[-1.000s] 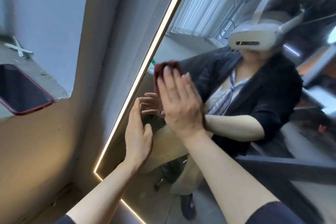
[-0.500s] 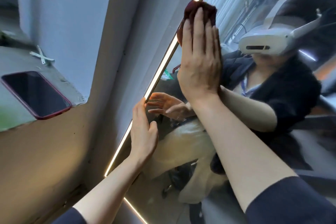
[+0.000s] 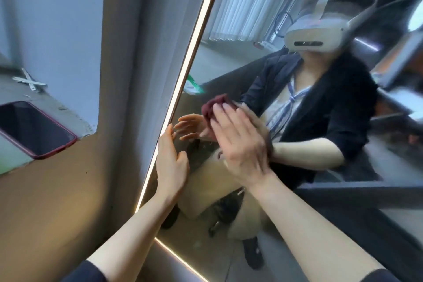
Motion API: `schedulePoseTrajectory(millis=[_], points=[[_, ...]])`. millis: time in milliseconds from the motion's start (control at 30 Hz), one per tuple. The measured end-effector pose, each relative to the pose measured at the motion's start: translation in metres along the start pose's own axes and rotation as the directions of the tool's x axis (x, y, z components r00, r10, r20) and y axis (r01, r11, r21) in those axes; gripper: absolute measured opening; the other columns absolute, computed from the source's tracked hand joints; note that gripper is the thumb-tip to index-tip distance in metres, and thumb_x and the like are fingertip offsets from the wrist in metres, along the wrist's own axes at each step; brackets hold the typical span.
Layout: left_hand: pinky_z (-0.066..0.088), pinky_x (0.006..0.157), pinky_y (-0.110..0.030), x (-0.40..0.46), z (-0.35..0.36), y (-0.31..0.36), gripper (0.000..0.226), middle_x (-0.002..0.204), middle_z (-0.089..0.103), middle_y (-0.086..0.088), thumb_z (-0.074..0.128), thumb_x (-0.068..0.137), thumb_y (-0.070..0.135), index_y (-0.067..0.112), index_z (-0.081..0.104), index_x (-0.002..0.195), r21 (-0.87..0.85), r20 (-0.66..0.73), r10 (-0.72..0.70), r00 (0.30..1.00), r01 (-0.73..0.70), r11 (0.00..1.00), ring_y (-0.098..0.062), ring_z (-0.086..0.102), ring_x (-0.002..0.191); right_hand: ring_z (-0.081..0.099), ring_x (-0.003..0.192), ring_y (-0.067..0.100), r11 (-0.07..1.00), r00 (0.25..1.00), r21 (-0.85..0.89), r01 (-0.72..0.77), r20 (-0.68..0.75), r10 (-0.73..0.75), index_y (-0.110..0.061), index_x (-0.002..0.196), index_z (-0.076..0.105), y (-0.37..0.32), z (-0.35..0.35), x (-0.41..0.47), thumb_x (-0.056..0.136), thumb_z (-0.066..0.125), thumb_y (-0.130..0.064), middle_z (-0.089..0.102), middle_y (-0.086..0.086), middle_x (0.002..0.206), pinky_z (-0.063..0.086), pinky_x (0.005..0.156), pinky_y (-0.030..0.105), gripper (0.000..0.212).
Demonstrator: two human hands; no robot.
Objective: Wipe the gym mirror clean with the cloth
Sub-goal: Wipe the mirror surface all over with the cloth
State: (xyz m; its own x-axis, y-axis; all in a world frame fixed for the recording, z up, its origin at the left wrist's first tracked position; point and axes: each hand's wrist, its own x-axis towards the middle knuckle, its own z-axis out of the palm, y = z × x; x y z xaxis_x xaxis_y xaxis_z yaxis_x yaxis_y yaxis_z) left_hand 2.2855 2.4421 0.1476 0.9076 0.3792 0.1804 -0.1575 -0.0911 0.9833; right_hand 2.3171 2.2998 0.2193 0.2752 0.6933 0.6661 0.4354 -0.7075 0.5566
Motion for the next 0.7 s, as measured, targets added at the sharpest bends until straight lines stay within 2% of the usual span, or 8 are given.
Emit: schedulePoseTrajectory(millis=[67,133,267,433,500,567,633,700], points=[[0.03,0.119,-0.039,-0.005,0.01,0.002,0.063,0.155,0.036,-0.007,0.05,0.092,-0.009,0.015,0.036,0.148,0.025,0.008,0.027,1.0,-0.027,0.999,-0.017,0.038,0.138,0.052,0.133,0.037,0.983,0.968,-0.045,-0.177,-0.19,0.165,-0.002,0.132,0.063,0.025,-0.016,0.032,0.103,0.048,-0.003,0.056,0.02,0.141,0.031,0.119,0.049,0.032],[0.025,0.117,-0.029,-0.009,0.018,0.001,0.064,0.157,0.032,-0.005,0.053,0.092,-0.008,0.015,0.035,0.149,0.049,0.0,0.041,0.999,-0.041,0.998,-0.009,0.034,0.137,0.05,0.135,0.038,0.977,0.958,-0.083,-0.195,-0.229,0.172,-0.002,0.136,0.059,0.033,-0.014,0.038,0.104,0.046,-0.004,0.053,0.021,0.144,0.032,0.118,0.052,0.035],[0.027,0.119,-0.03,-0.013,0.021,-0.009,0.067,0.155,0.037,-0.004,0.051,0.089,-0.013,0.014,0.038,0.149,0.052,-0.008,0.052,0.999,-0.052,0.997,-0.009,0.035,0.139,0.043,0.142,0.033,0.997,0.999,-0.071,-0.006,0.037,0.008,-0.006,0.144,0.053,-0.015,0.018,-0.031,0.101,0.05,-0.003,0.046,0.016,0.152,0.028,0.121,0.048,0.043],[0.027,0.121,-0.043,-0.016,0.004,-0.02,0.071,0.16,0.032,-0.002,0.048,0.095,-0.011,0.021,0.026,0.155,0.041,0.078,-0.027,0.997,0.024,0.999,-0.013,0.033,0.143,0.039,0.144,0.031,0.985,0.91,0.021,0.173,0.379,-0.168,-0.003,0.146,0.048,-0.046,0.025,-0.094,0.098,0.048,-0.005,0.043,0.014,0.155,0.02,0.124,0.046,0.049],[0.029,0.121,-0.046,-0.013,0.003,-0.021,0.075,0.16,0.033,-0.003,0.047,0.092,-0.014,0.021,0.026,0.155,0.041,0.092,-0.019,0.996,0.015,0.999,-0.013,0.034,0.144,0.042,0.142,0.032,0.99,0.939,-0.019,0.141,0.319,-0.127,-0.004,0.142,0.053,-0.037,0.019,-0.071,0.097,0.049,-0.002,0.046,0.016,0.152,0.012,0.126,0.047,0.045],[0.03,0.12,-0.047,-0.012,0.005,-0.021,0.073,0.157,0.038,-0.003,0.049,0.089,-0.015,0.02,0.034,0.152,0.045,0.087,0.0,0.996,-0.004,0.999,-0.01,0.036,0.141,0.047,0.139,0.033,0.998,0.993,-0.055,-0.034,0.111,0.04,-0.005,0.137,0.059,-0.019,0.013,-0.033,0.097,0.052,0.0,0.05,0.017,0.148,0.009,0.125,0.048,0.041],[0.027,0.12,-0.04,-0.014,0.009,-0.019,0.071,0.156,0.037,0.0,0.051,0.091,-0.013,0.02,0.034,0.152,0.063,0.078,-0.016,0.997,0.011,0.998,-0.004,0.035,0.137,0.049,0.137,0.034,0.983,0.983,-0.043,-0.18,-0.035,0.179,-0.005,0.136,0.061,-0.007,0.012,-0.009,0.1,0.053,-0.002,0.051,0.017,0.147,0.018,0.123,0.053,0.036],[0.03,0.118,-0.038,-0.016,0.009,-0.019,0.069,0.155,0.038,0.002,0.052,0.092,-0.012,0.019,0.035,0.152,0.074,0.066,-0.003,0.998,-0.002,0.997,-0.003,0.037,0.135,0.048,0.138,0.034,0.989,0.989,-0.033,-0.147,-0.033,0.146,-0.005,0.138,0.059,-0.015,0.021,-0.015,0.102,0.05,0.0,0.051,0.017,0.148,0.027,0.12,0.053,0.038]])
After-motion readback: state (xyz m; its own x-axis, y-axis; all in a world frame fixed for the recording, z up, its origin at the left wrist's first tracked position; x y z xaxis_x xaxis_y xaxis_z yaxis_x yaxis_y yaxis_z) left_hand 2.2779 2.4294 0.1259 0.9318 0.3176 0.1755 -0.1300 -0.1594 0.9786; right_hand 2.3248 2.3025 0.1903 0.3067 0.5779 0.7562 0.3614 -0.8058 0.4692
